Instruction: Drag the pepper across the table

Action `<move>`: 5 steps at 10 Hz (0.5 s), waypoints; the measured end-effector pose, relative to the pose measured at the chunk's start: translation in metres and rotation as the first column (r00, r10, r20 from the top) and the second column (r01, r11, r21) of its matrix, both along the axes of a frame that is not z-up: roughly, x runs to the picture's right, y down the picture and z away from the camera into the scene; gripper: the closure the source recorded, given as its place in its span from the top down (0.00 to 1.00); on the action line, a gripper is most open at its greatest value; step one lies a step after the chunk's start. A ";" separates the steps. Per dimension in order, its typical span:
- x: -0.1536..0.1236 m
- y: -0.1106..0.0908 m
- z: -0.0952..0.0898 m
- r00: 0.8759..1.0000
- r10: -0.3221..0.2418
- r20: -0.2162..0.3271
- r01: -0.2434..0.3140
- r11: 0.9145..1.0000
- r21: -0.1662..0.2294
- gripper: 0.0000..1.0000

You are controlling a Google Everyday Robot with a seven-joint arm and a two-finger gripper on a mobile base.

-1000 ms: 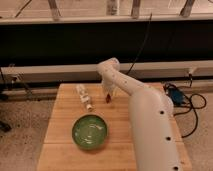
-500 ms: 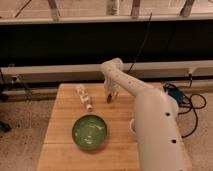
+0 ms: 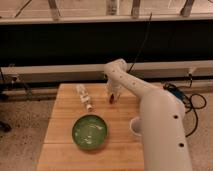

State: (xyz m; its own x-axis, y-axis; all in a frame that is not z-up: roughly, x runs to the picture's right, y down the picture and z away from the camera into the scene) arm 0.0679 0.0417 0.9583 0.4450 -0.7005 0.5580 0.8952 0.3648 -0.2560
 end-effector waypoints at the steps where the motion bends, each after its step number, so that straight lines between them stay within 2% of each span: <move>1: 0.018 0.002 -0.003 1.000 0.020 -0.010 -0.020 1.000 0.005 0.00; 5: 0.038 0.009 -0.012 0.997 0.070 -0.022 -0.069 0.998 0.013 0.00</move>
